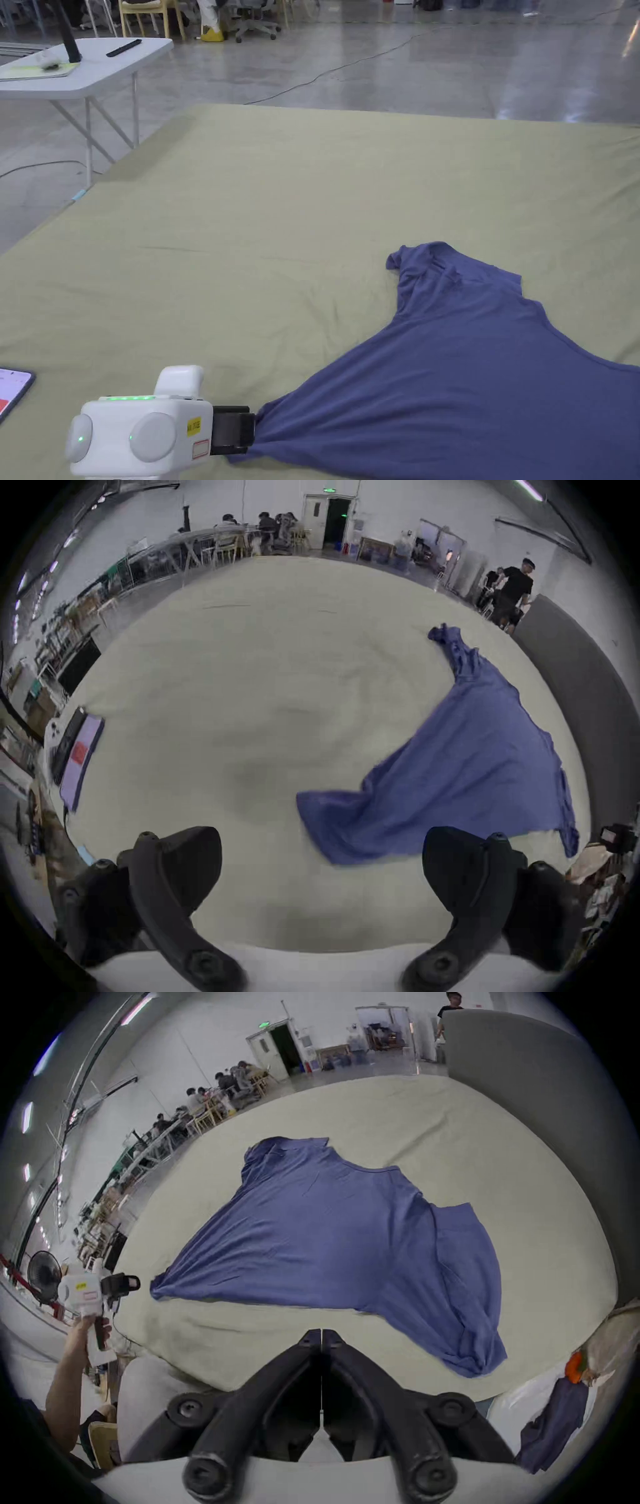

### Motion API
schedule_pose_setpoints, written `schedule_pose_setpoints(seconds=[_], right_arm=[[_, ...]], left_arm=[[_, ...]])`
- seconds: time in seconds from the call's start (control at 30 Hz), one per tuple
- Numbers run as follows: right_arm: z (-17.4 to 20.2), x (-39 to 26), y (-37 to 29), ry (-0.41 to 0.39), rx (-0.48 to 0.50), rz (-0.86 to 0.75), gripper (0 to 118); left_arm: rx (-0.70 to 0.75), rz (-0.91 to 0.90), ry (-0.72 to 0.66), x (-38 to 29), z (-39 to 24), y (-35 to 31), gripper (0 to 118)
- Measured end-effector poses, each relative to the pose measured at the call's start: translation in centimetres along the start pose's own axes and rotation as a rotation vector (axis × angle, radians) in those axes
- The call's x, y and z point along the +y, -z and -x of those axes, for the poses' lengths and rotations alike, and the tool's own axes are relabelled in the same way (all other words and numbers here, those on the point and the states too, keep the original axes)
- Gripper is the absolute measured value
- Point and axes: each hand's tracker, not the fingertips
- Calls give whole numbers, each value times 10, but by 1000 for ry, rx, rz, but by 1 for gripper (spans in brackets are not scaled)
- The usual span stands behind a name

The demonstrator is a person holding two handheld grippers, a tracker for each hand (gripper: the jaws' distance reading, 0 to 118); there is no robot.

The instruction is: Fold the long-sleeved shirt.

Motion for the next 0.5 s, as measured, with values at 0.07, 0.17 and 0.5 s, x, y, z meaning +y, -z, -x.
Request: schedule_pose_setpoints(seconds=[0.07,0.17,0.5], right_arm=[[-2,6,12,-7,-3,14,0],[3,20,21,-20,-25,28,0],[28,131,77,-166,-59,4,0]], left_arm=[[27,49,65,4,-1,20,116],[15,74,55,5,-16,23,100],[-16,59,25,0,-1,43,3]])
